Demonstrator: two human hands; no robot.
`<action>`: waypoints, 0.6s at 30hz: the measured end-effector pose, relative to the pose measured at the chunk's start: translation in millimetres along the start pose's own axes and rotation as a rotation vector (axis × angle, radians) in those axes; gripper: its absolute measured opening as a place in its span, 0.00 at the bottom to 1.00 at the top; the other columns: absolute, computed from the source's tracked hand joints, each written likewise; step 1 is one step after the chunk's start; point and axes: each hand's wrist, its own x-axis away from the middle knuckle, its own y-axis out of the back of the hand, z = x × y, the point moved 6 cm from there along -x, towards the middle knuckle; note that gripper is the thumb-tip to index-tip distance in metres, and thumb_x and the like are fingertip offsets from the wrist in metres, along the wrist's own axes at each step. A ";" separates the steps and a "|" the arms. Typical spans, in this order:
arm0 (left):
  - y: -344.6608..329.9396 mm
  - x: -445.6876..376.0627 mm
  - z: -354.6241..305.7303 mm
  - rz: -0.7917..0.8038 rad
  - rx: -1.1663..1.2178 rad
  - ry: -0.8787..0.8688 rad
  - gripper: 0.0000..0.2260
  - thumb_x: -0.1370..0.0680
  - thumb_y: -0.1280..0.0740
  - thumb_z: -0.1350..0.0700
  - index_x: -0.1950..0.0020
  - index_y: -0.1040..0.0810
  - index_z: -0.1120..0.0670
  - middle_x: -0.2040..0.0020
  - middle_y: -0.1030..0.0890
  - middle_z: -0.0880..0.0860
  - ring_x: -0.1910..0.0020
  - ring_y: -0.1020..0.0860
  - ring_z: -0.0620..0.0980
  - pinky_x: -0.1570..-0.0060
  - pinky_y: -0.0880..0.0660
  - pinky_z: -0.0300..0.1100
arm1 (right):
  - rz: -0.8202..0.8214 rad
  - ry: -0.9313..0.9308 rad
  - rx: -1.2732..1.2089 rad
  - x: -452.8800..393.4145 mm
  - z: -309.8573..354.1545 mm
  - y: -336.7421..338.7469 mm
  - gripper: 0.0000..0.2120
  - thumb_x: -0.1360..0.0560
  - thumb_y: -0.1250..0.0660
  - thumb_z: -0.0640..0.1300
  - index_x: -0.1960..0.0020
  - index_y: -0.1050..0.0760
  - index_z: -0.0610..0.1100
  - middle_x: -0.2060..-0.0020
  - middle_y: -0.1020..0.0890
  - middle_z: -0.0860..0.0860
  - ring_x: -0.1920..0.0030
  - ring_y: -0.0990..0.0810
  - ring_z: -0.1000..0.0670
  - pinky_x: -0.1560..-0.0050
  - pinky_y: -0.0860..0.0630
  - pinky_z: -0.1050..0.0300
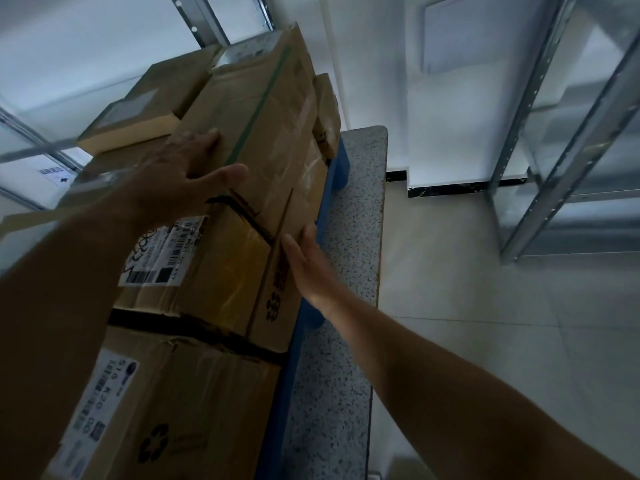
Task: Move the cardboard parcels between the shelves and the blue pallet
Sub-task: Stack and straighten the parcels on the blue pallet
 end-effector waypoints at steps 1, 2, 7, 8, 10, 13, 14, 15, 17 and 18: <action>0.6 1.8 -1.3 -0.006 -0.003 -0.009 0.33 0.25 0.39 0.38 0.24 0.43 0.48 0.24 0.41 0.51 0.26 0.44 0.52 0.30 0.47 0.44 | -0.025 -0.001 0.018 -0.5 1.5 0.3 0.25 0.20 0.48 0.59 0.29 0.44 0.46 0.37 0.29 0.44 0.37 0.29 0.43 0.39 0.29 0.44; 1.3 3.5 -2.9 -0.016 -0.010 -0.022 0.32 0.25 0.39 0.39 0.24 0.42 0.49 0.24 0.41 0.52 0.26 0.44 0.52 0.30 0.47 0.43 | -0.037 0.002 0.064 0.6 0.0 -3.8 0.25 0.20 0.49 0.60 0.29 0.44 0.45 0.37 0.29 0.42 0.36 0.30 0.39 0.37 0.31 0.40; 4.2 10.7 -5.2 -0.018 -0.044 -0.037 0.36 0.26 0.40 0.34 0.24 0.44 0.49 0.24 0.43 0.53 0.25 0.45 0.53 0.29 0.48 0.46 | -0.073 -0.003 0.139 3.6 -0.3 -9.1 0.24 0.19 0.51 0.58 0.32 0.39 0.42 0.42 0.28 0.38 0.39 0.30 0.36 0.38 0.32 0.39; 4.9 10.9 -3.0 0.001 -0.084 -0.033 0.39 0.28 0.42 0.30 0.23 0.45 0.48 0.23 0.44 0.53 0.25 0.46 0.52 0.29 0.49 0.49 | -0.063 -0.007 0.146 4.0 0.0 -10.8 0.23 0.19 0.51 0.59 0.33 0.39 0.43 0.41 0.28 0.39 0.39 0.30 0.36 0.37 0.33 0.39; 6.6 10.3 0.7 0.020 -0.122 -0.036 0.43 0.33 0.47 0.27 0.23 0.46 0.47 0.23 0.44 0.53 0.25 0.46 0.52 0.28 0.48 0.51 | -0.045 -0.007 0.151 3.5 0.4 -12.8 0.19 0.19 0.52 0.59 0.39 0.38 0.45 0.42 0.28 0.43 0.37 0.31 0.37 0.36 0.35 0.39; 5.2 8.9 4.9 0.014 -0.111 -0.038 0.45 0.35 0.49 0.24 0.23 0.46 0.47 0.23 0.44 0.52 0.25 0.45 0.51 0.28 0.47 0.53 | -0.040 -0.017 0.146 0.8 -1.9 -12.2 0.16 0.20 0.52 0.60 0.43 0.40 0.49 0.39 0.29 0.42 0.34 0.34 0.38 0.34 0.38 0.39; 4.3 8.7 6.3 0.010 -0.113 -0.034 0.45 0.35 0.50 0.24 0.23 0.46 0.47 0.23 0.44 0.52 0.25 0.46 0.51 0.28 0.47 0.54 | -0.043 -0.023 0.146 0.6 -2.5 -12.2 0.21 0.20 0.52 0.60 0.39 0.38 0.45 0.36 0.30 0.41 0.33 0.36 0.37 0.33 0.39 0.39; 3.8 8.9 6.7 0.008 -0.118 -0.031 0.45 0.35 0.50 0.24 0.23 0.46 0.47 0.23 0.44 0.52 0.25 0.46 0.51 0.28 0.48 0.54 | -0.047 -0.025 0.150 0.3 -2.8 -12.3 0.25 0.20 0.52 0.61 0.34 0.38 0.43 0.35 0.30 0.40 0.32 0.37 0.37 0.32 0.39 0.39; 2.9 9.0 6.8 0.013 -0.124 -0.024 0.45 0.35 0.50 0.25 0.23 0.47 0.47 0.23 0.45 0.53 0.25 0.48 0.51 0.27 0.49 0.54 | -0.047 -0.012 0.154 0.6 -0.9 -12.3 0.24 0.20 0.52 0.61 0.35 0.39 0.42 0.37 0.29 0.43 0.32 0.36 0.37 0.33 0.38 0.38; 2.5 8.9 6.0 0.019 -0.119 -0.019 0.44 0.33 0.49 0.26 0.23 0.47 0.48 0.23 0.45 0.53 0.24 0.48 0.51 0.27 0.49 0.54 | -0.038 -0.005 0.164 0.7 0.5 -12.1 0.23 0.20 0.52 0.61 0.37 0.38 0.44 0.39 0.29 0.44 0.32 0.35 0.37 0.33 0.37 0.39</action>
